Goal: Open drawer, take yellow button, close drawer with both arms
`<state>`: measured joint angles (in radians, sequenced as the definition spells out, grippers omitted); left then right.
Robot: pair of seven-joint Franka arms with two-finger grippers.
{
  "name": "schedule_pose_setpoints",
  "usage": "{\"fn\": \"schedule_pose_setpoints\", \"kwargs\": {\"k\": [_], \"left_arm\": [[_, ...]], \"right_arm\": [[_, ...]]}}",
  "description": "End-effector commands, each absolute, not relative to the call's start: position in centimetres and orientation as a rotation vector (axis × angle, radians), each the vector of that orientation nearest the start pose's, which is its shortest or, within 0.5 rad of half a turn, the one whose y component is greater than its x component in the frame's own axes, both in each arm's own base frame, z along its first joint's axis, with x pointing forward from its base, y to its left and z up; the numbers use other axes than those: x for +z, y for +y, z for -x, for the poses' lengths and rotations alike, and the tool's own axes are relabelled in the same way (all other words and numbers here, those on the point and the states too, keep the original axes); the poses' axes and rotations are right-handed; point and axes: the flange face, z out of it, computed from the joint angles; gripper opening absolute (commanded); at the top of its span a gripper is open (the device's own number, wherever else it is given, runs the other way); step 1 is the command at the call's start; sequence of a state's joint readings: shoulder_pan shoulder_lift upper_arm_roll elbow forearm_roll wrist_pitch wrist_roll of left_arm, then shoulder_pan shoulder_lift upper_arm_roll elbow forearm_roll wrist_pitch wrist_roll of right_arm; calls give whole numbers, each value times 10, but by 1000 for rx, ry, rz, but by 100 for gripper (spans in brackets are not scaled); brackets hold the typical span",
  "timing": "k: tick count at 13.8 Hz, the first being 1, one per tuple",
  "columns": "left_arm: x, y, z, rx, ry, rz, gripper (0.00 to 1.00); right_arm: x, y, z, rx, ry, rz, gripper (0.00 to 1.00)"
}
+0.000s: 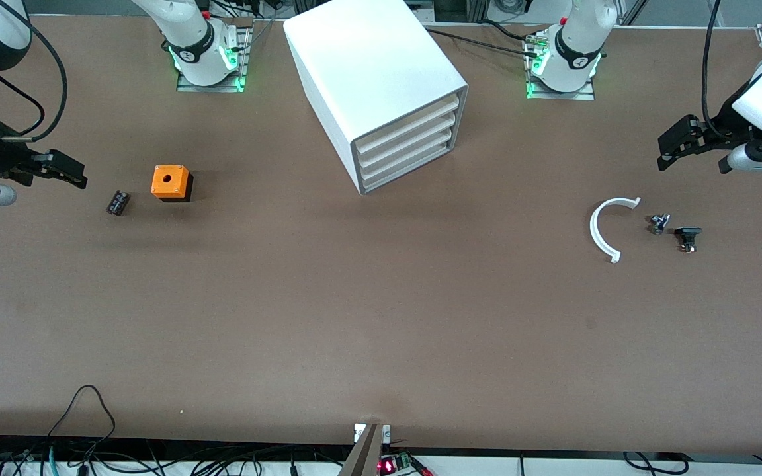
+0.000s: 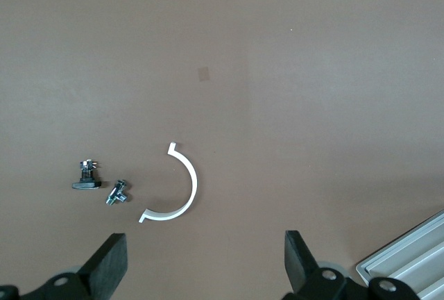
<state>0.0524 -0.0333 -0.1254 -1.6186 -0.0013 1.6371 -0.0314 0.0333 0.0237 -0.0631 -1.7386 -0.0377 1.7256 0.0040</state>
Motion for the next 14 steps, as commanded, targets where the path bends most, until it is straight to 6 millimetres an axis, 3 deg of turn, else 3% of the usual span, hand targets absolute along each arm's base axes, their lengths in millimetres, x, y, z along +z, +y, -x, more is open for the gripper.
{"fn": "schedule_pose_setpoints", "kwargs": {"k": [1, 14], "left_arm": [[629, -45, -545, -57, 94, 3150, 100], [632, -46, -553, -66, 97, 3158, 100]], "right_arm": [[553, -18, -563, 42, 39, 3158, 100], [552, -18, -563, 46, 39, 3158, 100]]}}
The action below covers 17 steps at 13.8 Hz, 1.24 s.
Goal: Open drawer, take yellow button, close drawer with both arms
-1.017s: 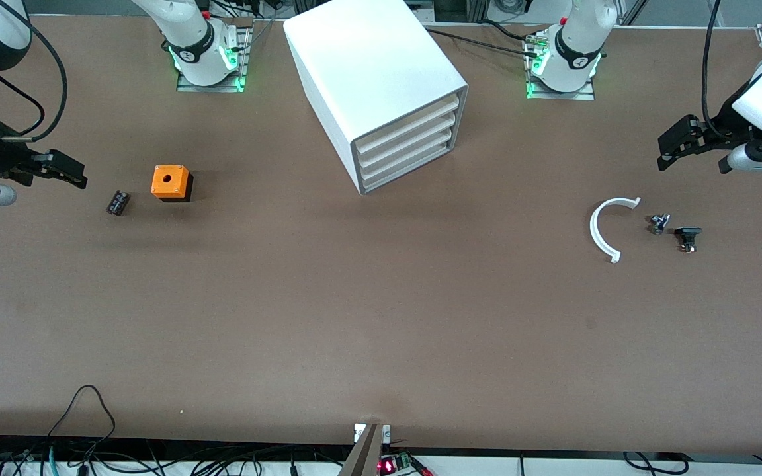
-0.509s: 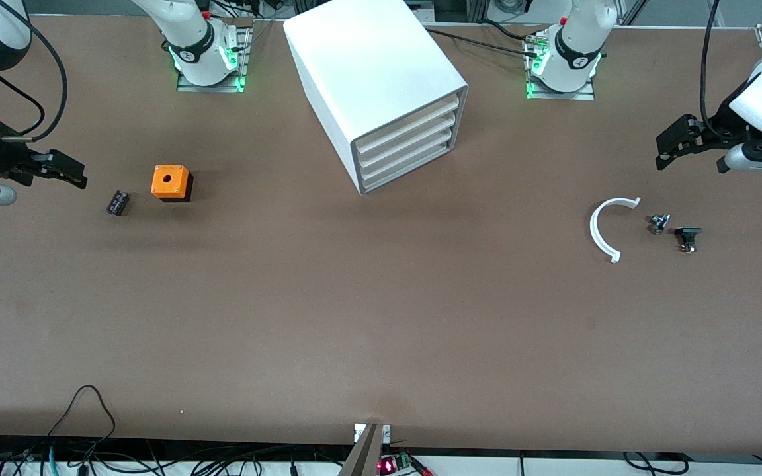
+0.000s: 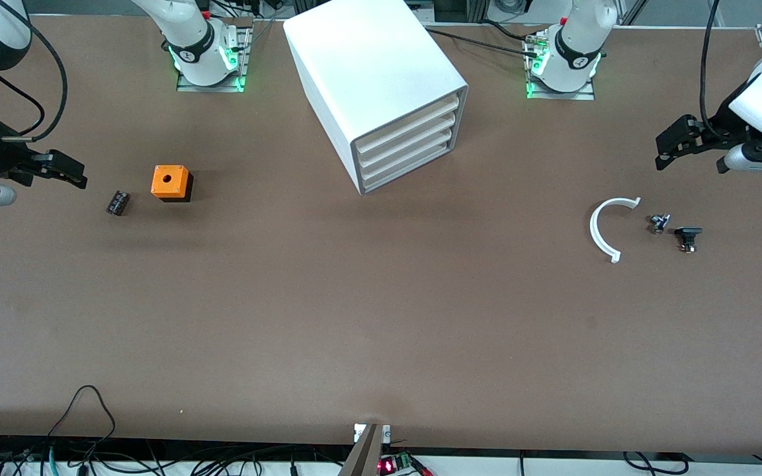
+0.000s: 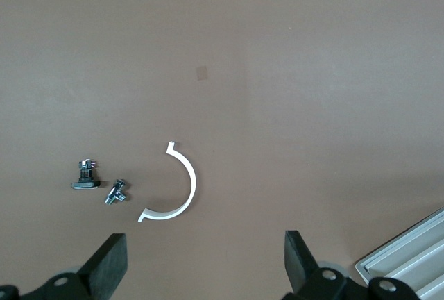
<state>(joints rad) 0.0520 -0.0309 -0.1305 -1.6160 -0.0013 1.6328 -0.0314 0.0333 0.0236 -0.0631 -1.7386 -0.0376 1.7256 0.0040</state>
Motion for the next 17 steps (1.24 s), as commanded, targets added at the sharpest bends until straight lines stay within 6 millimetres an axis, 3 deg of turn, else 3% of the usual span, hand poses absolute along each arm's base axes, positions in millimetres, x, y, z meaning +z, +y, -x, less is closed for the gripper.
{"fn": "schedule_pose_setpoints", "kwargs": {"k": [1, 2, 3, 4, 5, 6, 7, 9, 11, 14, 17], "left_arm": [[632, -46, -553, -66, 97, 3160, 100], [629, -48, -553, -54, 106, 3161, 100], [605, -54, -563, 25, 130, 3164, 100], [593, -65, -568, 62, 163, 3160, 100], [584, -71, -568, 89, 180, 3159, 100], [557, -75, -572, 168, 201, 3157, 100], [543, -84, -572, 200, 227, 3151, 100], [532, -95, -572, 235, 261, 3152, 100], [482, -108, -573, 387, 298, 3139, 100], [450, -123, -574, 558, 272, 3290, 100], [404, -142, -554, 828, 172, 3446, 100]], "right_arm": [[552, -18, -563, 46, 39, 3158, 100], [552, -18, -563, 46, 39, 3158, 100], [552, -18, -563, 46, 39, 3158, 100], [552, -18, -563, 46, 39, 3158, 100], [552, -18, -563, 44, 39, 3158, 100], [552, -18, -563, 44, 39, 3158, 100], [552, -18, -563, 44, 39, 3158, 100], [552, -18, -563, 44, 39, 3158, 100], [552, -17, -563, 44, 37, 3158, 100], [552, -16, -564, 39, 34, 3158, 100], [553, -16, -564, 27, 34, 3160, 100]]}}
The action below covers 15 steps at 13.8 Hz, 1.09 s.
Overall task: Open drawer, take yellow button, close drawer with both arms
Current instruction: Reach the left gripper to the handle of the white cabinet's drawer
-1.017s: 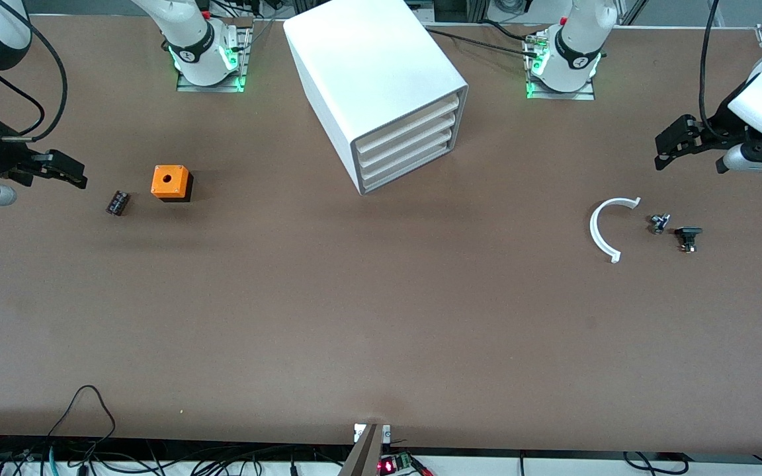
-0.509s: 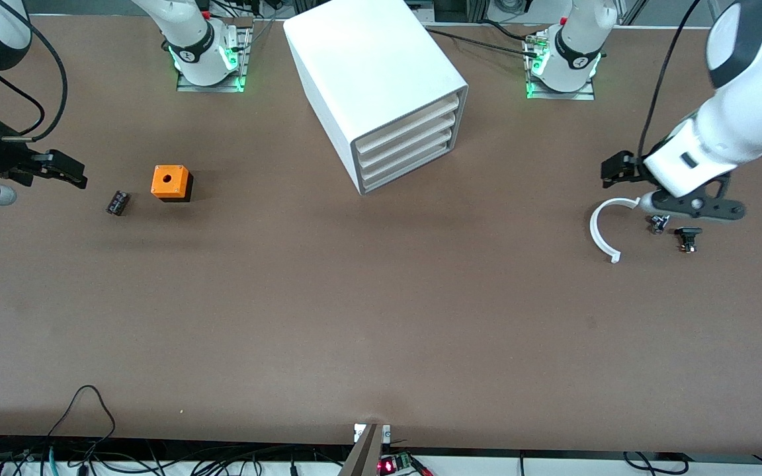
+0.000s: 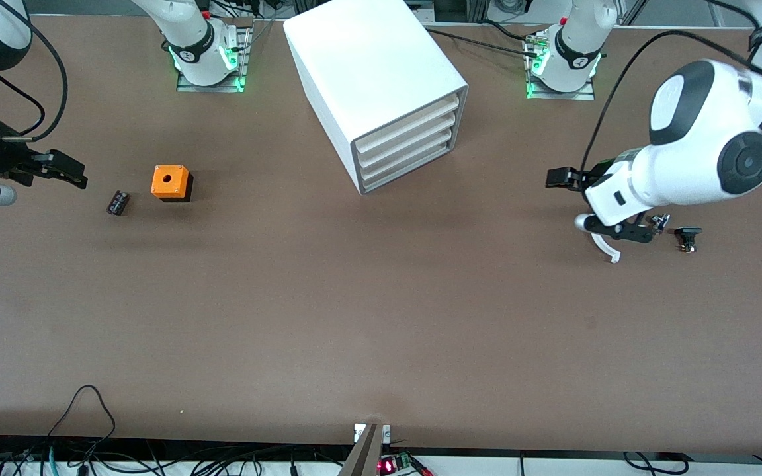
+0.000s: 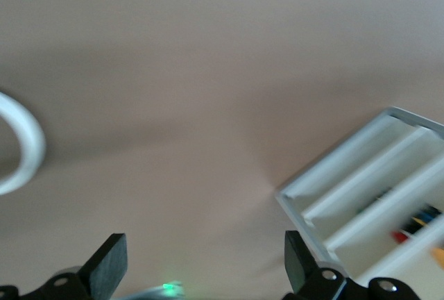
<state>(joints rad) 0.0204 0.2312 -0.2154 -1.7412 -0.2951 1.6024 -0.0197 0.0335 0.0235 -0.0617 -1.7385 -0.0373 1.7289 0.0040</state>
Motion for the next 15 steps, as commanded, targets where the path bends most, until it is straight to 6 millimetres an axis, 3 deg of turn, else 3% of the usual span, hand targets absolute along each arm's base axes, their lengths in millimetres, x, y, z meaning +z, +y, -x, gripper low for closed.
{"fn": "schedule_pose_setpoints", "kwargs": {"k": [1, 3, 4, 7, 9, 13, 15], "left_arm": [[387, -151, -546, 944, 116, 3509, 100], [359, -173, -529, 1156, 3, 3638, 100], [345, -190, -517, 1223, 29, 3679, 100], [307, -222, -479, 1282, 292, 3782, 100], [296, -246, -456, 1393, 321, 3841, 100], [277, -270, -424, 1438, 385, 3876, 85], [272, -278, -414, 1466, 395, 3864, 83]], "right_arm": [[554, -17, -565, 15, 36, 3160, 100], [554, -16, -566, -2, 33, 3162, 100], [554, -17, -567, -12, 33, 3163, 100], [552, -17, -569, -19, 35, 3163, 100], [553, -18, -569, -21, 37, 3163, 100], [551, -20, -568, -7, 43, 3160, 100], [552, -22, -568, -4, 31, 3161, 100]]}}
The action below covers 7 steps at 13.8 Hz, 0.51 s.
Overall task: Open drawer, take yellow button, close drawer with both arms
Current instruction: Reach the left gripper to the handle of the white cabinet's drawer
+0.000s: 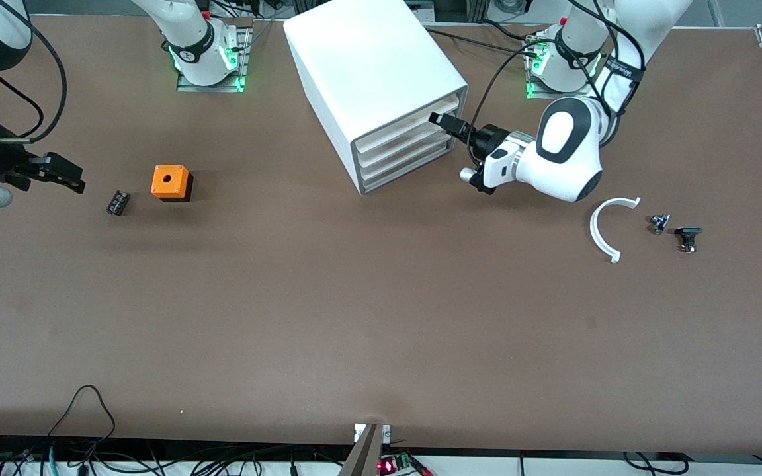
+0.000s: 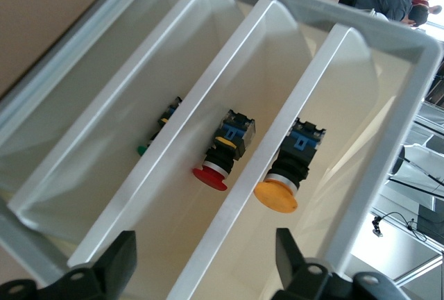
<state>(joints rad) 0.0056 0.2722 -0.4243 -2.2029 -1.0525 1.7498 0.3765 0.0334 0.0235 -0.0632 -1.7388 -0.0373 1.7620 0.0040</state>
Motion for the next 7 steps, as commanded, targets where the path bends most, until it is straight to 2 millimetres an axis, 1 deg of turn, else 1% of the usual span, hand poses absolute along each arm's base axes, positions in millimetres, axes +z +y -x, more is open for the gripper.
{"fn": "schedule_pose_setpoints", "kwargs": {"k": [1, 3, 4, 5, 6, 7], "left_arm": [[268, -283, -406, -768, -207, -1988, 81], [264, -290, -395, -785, -201, -1980, 79], [263, -292, -394, -782, -196, -1979, 73], [262, -291, -393, -783, -191, -1982, 63], [262, -291, -393, -783, -191, -1982, 34], [262, -291, -393, -783, -189, -1984, 3]], "right_arm": [[552, -22, -568, -4, 31, 3161, 100], [552, -22, -567, 5, 41, 3160, 100], [552, -22, -567, 5, 41, 3160, 100], [552, -23, -567, 6, 41, 3160, 100], [552, -24, -567, 6, 34, 3161, 100], [553, -24, -567, 3, 34, 3160, 100]]}}
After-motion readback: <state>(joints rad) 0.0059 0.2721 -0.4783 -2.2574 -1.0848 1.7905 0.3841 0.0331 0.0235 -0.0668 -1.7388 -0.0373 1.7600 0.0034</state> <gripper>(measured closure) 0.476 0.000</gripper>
